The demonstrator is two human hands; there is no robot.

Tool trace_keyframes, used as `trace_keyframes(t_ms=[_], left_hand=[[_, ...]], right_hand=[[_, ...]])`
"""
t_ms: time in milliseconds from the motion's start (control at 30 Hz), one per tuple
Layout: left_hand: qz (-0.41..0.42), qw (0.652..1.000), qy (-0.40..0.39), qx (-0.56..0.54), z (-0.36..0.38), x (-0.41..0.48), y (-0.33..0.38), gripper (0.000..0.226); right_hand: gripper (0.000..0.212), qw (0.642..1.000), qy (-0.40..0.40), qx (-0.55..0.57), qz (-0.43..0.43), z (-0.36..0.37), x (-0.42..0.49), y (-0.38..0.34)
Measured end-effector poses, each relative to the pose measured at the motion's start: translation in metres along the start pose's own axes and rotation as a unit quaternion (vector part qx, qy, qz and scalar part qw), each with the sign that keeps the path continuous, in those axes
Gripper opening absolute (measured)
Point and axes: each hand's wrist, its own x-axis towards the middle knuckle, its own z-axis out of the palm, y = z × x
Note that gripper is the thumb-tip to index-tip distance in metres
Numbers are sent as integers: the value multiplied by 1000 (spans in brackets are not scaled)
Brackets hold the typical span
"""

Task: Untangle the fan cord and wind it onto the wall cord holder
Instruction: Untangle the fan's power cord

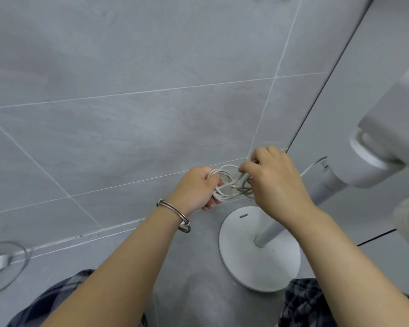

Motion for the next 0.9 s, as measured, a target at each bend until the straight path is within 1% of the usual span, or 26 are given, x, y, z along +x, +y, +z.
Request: trace_keyframes(t_ms=[67,167,233,300,367,433,500,567,600,667,733,833,900], left_hand=[[-3,1000,13,5,0,2,-1,23],[-8,1000,28,12,-2,5,-2,25],[-10,999,29,19,-2,5,-1,26],[-6,999,37,27,-2,8,-1,26],[0,997,52,51,-3,10,0,28],[-3,997,63,52,-4,12,0,29],[-15,998,53,7,-6,10,2,25],[-37,996,36,-67,-6,9,2,26],[-48,993,28,-99,-6,8,3,27],[-63,988,21,-142,-6,8,4,26],[-77,982,33,-170,-6,8,4,23],[-103,970,52,-214,-8,8,3,24],[-109,970,52,-212,-8,7,3,27]], right_hand=[[28,999,-1,42,-14,-2,-2,-3],[11,997,-8,71,12,-6,-1,-7],[4,996,28,76,20,-7,-1,-6],[10,992,81,96,15,-7,-2,-6],[15,978,122,164,36,-9,-3,-10],[14,948,141,264,104,-15,-3,-13],[15,908,144,352,175,-18,-2,-13],[29,865,140,422,232,-21,0,-13],[34,848,144,446,247,-21,1,-13],[37,829,156,470,259,-21,1,-15],[37,813,188,481,268,-22,0,-20],[29,770,268,497,296,-25,0,-17],[24,760,269,502,313,-26,3,-13]])
